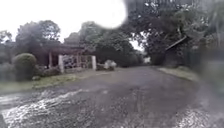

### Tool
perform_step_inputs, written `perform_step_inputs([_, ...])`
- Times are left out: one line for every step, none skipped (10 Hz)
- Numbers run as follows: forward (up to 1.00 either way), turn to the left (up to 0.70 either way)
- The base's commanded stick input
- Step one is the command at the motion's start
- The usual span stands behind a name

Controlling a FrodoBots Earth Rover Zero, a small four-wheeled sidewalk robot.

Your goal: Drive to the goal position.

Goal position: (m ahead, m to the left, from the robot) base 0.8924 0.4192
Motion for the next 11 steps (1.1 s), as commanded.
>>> perform_step_inputs([0.50, 0.00])
perform_step_inputs([0.50, 0.00])
perform_step_inputs([0.50, 0.00])
perform_step_inputs([0.50, 0.00])
perform_step_inputs([0.50, 0.00])
perform_step_inputs([0.50, 0.00])
perform_step_inputs([0.50, 0.00])
perform_step_inputs([0.50, 0.00])
perform_step_inputs([0.50, 0.00])
perform_step_inputs([0.50, 0.00])
perform_step_inputs([0.50, 0.00])
